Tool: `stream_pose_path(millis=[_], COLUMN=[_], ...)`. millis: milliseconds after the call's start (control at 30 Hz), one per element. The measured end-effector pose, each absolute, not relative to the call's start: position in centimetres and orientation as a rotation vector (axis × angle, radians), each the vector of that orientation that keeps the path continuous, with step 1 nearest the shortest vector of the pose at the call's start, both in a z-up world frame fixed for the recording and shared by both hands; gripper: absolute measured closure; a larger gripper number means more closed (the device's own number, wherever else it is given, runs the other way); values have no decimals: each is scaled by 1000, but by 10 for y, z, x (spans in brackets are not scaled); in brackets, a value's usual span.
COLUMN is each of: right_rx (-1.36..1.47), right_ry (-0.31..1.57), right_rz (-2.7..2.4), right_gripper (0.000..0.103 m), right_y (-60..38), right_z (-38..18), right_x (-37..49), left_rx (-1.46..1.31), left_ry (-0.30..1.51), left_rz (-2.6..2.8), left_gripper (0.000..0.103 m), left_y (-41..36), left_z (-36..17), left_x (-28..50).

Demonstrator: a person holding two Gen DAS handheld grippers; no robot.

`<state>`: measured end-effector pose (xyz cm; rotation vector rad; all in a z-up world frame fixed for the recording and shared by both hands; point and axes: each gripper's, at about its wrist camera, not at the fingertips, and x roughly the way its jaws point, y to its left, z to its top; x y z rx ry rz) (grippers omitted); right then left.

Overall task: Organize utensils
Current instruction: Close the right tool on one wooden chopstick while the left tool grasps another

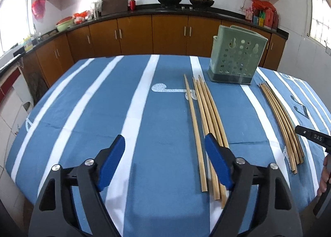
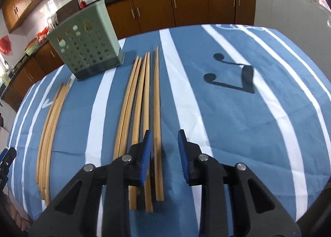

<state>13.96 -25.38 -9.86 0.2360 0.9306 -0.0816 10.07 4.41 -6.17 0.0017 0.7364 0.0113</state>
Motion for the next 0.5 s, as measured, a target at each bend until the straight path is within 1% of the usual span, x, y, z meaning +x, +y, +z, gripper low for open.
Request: stream_pose_path(millis=[33,100,133,200,233,300,367,500], right_rx=[228,190,176,197,209,219,202,181], right_ry=[939,924,920,915,912,908,904,896], right_rz=[-82,-98,-113,-122,-133,-141,-142,-149], right_gripper=[82,89,94,94,95,95,95,95], right_y=[-253,-250,-251,-258,-261,-265,-263,-262], right_z=[-101,-102,-102,-102,-102,-102,-102,-103], right_x=[141,141,140,142,142,143,142,142], left_rx=[2,6,7,8,4,-5,-9,9], left_ry=[741,750,756,769,781,801,826,865], left_rz=[6,-11,-24,-46,-67,-104,-140,-175], left_gripper=[28,35,37,48,52,63,68,74], left_y=[43,40,39,36,33,31,27,19], left_z=[-62,-65,-66,-68,-70,-73,-77,-83], left_x=[104,108,109,113,116,120,123,128])
